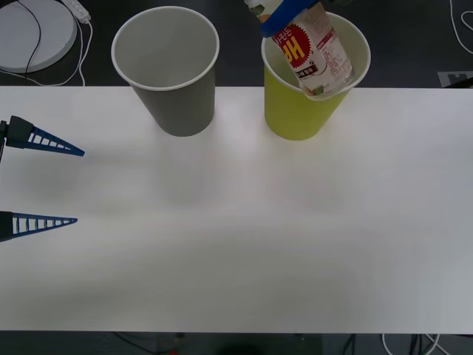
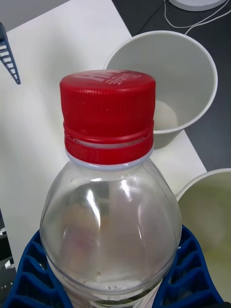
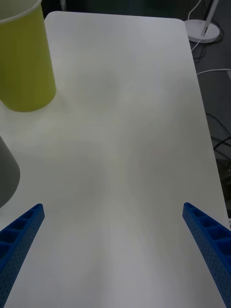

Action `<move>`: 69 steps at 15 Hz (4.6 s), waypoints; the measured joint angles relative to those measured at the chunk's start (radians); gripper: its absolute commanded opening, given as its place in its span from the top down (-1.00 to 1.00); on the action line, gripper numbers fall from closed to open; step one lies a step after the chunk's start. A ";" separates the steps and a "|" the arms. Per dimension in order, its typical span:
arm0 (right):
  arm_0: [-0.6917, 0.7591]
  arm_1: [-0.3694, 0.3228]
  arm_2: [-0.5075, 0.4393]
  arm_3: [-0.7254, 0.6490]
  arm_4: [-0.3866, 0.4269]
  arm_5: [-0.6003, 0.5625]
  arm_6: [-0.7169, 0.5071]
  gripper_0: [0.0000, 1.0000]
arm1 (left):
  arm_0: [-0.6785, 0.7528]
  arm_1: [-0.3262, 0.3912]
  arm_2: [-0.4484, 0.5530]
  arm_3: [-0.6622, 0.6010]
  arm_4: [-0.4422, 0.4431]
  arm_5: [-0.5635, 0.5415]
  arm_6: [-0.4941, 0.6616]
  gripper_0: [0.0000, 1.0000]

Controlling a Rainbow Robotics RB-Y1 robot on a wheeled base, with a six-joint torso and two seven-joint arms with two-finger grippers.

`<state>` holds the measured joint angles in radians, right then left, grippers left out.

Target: Put the can into the green bin and the plastic bottle into the gray bin

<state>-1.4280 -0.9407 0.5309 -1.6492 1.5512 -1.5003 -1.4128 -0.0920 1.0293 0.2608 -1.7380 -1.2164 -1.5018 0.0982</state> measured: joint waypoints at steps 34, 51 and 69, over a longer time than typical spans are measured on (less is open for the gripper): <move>-0.356 0.649 0.205 0.904 0.370 0.488 0.000 1.00 | 0.000 0.000 0.000 0.000 0.000 0.000 0.000 -1.00; -0.358 0.649 0.272 0.942 0.280 0.569 0.104 -1.00 | 0.000 0.000 0.000 0.000 0.000 0.000 0.000 -1.00; -0.058 0.277 0.144 0.316 0.181 0.368 0.169 -1.00 | 0.000 0.000 0.000 0.000 0.000 0.000 0.000 -1.00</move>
<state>-1.4864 -0.6636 0.6752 -1.3331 1.7320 -1.1320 -1.2437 -0.0920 1.0293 0.2608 -1.7380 -1.2164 -1.5018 0.0982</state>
